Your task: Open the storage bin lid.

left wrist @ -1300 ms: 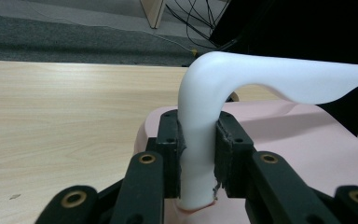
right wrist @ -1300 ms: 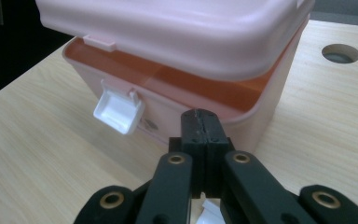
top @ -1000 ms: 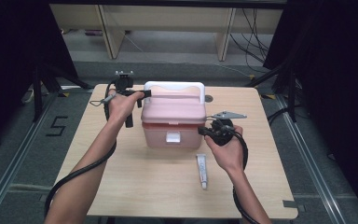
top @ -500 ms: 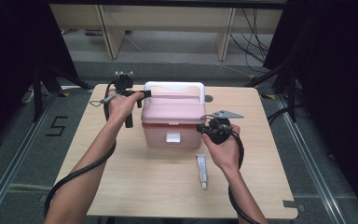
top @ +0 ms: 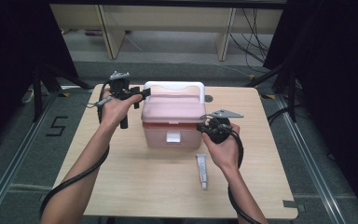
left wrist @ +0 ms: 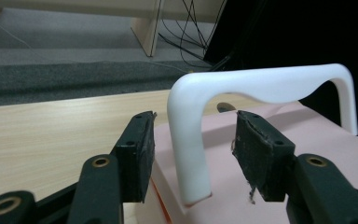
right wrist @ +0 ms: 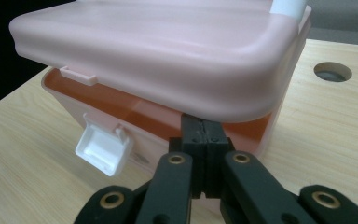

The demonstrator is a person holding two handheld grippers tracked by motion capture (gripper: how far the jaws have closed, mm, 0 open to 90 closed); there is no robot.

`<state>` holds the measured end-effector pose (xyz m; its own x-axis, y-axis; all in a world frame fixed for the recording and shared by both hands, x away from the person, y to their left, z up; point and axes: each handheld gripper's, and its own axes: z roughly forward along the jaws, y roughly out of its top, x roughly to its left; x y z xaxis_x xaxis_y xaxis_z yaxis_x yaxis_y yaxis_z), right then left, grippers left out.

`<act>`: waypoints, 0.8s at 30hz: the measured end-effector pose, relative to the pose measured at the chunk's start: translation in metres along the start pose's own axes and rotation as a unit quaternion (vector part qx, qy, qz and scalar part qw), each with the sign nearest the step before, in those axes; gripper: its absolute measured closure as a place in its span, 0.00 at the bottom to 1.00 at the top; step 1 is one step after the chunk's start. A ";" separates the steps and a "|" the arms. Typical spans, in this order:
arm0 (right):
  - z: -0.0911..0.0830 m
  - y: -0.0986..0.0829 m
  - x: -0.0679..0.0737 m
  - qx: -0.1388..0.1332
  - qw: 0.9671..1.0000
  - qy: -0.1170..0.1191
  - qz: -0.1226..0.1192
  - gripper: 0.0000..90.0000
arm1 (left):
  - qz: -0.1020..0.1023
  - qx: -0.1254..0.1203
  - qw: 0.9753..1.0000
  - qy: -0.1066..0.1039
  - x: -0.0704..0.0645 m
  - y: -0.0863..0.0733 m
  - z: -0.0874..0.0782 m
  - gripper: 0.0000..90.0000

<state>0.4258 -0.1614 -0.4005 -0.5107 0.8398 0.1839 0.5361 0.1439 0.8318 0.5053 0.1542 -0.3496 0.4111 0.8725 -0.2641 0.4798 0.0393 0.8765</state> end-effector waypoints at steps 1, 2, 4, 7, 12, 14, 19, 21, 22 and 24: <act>0.000 0.000 0.000 0.000 1.000 -0.002 0.000 1.00 | 0.000 -0.003 1.000 -0.001 -0.001 0.000 -0.004 0.55; 0.000 0.000 0.000 0.000 1.000 -0.001 0.002 1.00 | 0.000 -0.005 1.000 -0.004 -0.002 -0.001 -0.008 0.58; 0.000 0.000 0.000 0.000 1.000 -0.001 0.002 1.00 | 0.000 -0.012 1.000 -0.009 -0.003 -0.004 -0.017 0.59; 0.000 0.000 0.001 -0.001 1.000 -0.003 0.012 1.00 | -0.009 -0.017 0.999 -0.030 -0.003 -0.015 -0.030 0.60; -0.001 0.000 0.000 -0.001 1.000 -0.010 -0.003 1.00 | -0.013 -0.029 0.999 -0.044 -0.001 -0.030 -0.053 0.67; 0.000 0.001 0.000 -0.001 1.000 -0.004 0.000 1.00 | -0.007 -0.029 0.999 -0.044 -0.002 -0.035 -0.061 0.71; -0.001 0.004 0.000 -0.006 1.000 -0.008 -0.005 1.00 | 0.001 -0.038 0.998 -0.056 -0.003 -0.049 -0.079 0.86; -0.001 0.004 0.000 -0.004 1.000 -0.003 0.003 1.00 | 0.004 -0.035 0.998 -0.059 -0.003 -0.052 -0.081 0.90; -0.001 0.004 0.001 -0.005 1.000 -0.007 0.009 1.00 | 0.006 -0.034 0.997 -0.062 -0.003 -0.054 -0.083 0.95; -0.001 0.005 0.000 -0.007 1.000 -0.009 0.004 1.00 | 0.012 -0.026 0.998 -0.065 -0.004 -0.061 -0.086 1.00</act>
<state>0.4277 -0.1616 -0.3957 -0.4946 0.8499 0.1815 0.5304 0.1299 0.8377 0.4077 0.1906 -0.3675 0.5200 0.8037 -0.2894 0.4295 0.0469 0.9019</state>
